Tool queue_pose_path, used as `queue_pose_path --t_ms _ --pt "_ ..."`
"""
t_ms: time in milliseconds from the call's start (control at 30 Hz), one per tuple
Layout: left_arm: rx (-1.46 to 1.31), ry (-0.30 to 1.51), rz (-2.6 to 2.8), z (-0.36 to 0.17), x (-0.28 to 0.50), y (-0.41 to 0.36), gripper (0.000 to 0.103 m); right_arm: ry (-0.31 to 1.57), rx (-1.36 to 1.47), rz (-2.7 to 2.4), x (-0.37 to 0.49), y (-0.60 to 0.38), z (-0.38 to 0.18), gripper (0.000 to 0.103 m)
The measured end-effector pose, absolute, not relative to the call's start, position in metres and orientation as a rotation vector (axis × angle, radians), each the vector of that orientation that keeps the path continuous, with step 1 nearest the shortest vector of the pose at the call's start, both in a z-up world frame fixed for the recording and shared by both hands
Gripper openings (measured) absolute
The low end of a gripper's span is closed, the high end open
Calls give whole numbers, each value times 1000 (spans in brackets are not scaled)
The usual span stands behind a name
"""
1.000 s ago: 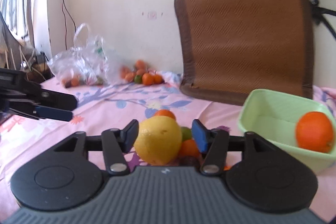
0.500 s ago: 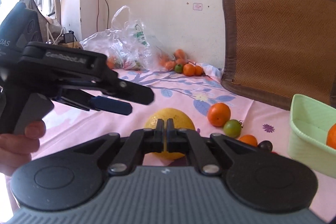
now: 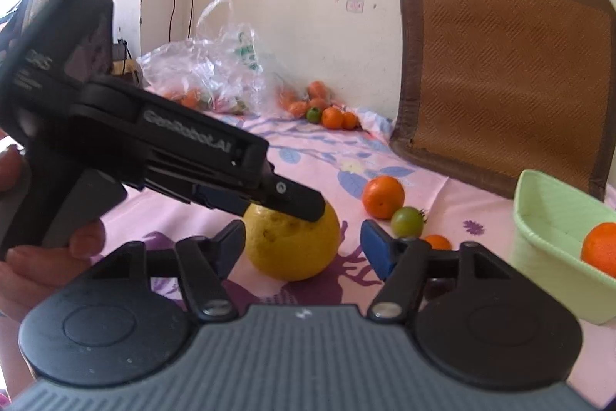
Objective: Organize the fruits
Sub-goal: 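Close the right tool fingers around the yellow grapefruit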
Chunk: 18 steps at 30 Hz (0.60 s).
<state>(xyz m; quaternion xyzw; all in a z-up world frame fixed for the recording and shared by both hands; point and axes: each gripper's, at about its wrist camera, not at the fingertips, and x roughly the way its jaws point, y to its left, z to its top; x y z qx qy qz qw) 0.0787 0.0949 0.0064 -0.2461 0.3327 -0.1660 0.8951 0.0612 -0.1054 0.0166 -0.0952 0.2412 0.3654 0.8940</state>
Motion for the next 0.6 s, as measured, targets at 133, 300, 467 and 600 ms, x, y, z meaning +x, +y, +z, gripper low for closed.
queue_pose_path --t_ms 133,300,467,600 --pt "-467 674 -337 9 72 89 55 562 -184 771 73 -93 4 67" --pt "-397 651 -374 25 57 69 55 517 -179 754 54 -106 11 65" --pt "-336 625 -492 42 49 23 55 435 -167 638 23 -146 22 65" --pt "-282 627 -591 46 51 -24 55 387 -175 513 6 -181 22 65"
